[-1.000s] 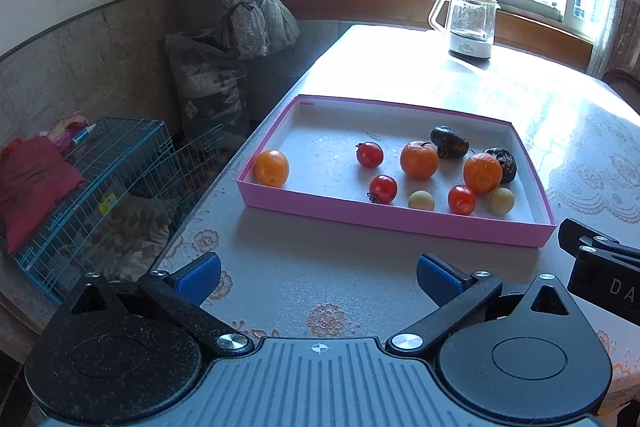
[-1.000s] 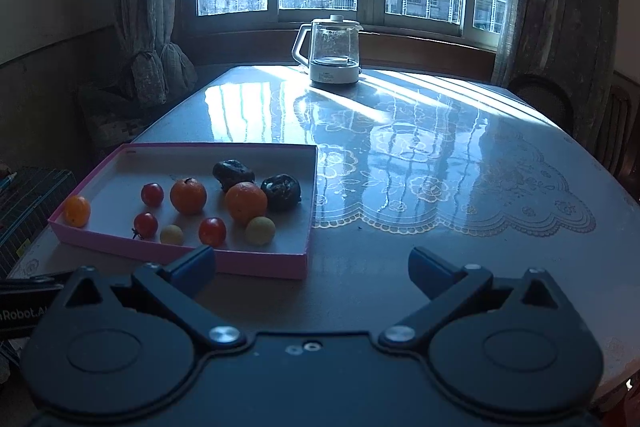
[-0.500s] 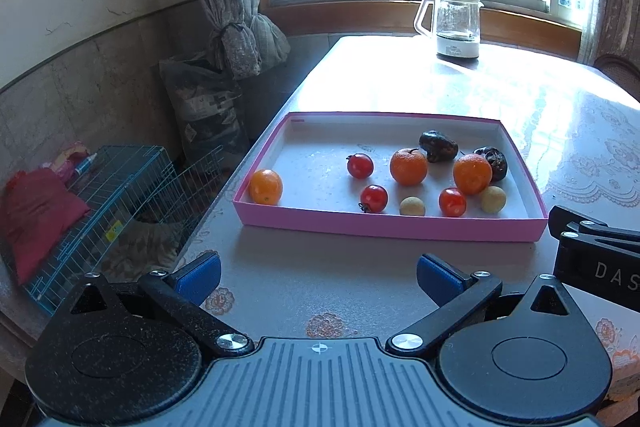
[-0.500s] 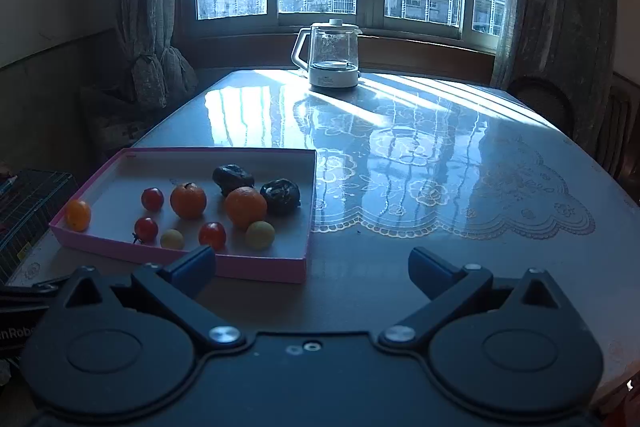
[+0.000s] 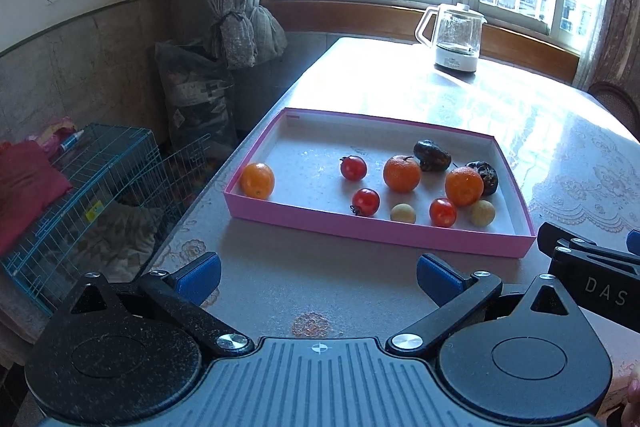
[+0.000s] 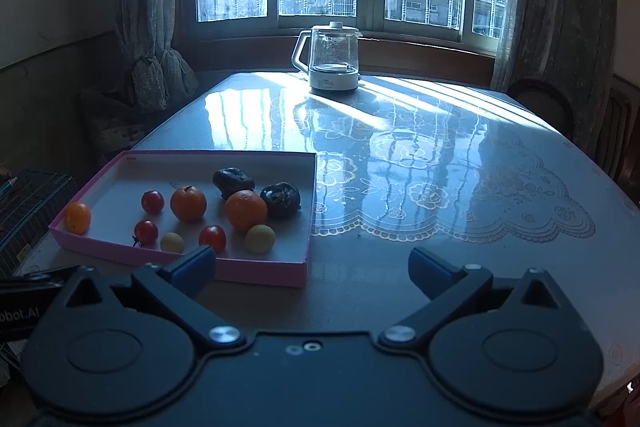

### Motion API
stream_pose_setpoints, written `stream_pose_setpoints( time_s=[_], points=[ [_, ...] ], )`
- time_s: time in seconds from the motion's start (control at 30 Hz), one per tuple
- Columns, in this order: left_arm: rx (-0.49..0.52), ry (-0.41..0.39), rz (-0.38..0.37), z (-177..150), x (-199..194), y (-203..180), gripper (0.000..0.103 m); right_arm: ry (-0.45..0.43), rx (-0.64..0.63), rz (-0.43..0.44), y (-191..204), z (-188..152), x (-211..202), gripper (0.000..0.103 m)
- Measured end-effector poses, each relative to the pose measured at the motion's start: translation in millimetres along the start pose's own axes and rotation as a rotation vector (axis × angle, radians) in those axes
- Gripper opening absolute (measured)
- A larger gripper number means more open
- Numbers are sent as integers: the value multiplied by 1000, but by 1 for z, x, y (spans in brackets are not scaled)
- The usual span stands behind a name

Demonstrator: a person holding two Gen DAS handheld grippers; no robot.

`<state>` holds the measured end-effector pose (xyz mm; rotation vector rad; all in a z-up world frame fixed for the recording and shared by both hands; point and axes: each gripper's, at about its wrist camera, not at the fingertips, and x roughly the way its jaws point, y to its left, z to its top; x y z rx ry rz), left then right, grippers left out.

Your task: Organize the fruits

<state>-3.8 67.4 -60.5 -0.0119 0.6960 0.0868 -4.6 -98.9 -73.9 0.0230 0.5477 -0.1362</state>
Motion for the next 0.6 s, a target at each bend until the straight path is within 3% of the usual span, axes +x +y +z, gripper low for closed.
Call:
stream_pose_setpoints(
  time_s=[0.4, 0.6],
  points=[
    [-62, 16, -51, 0, 3, 6, 103, -1, 1, 7, -1, 1, 1, 103],
    [-9, -31, 4, -2, -2, -6, 103, -2, 8, 10, -2, 2, 2, 103]
  ],
)
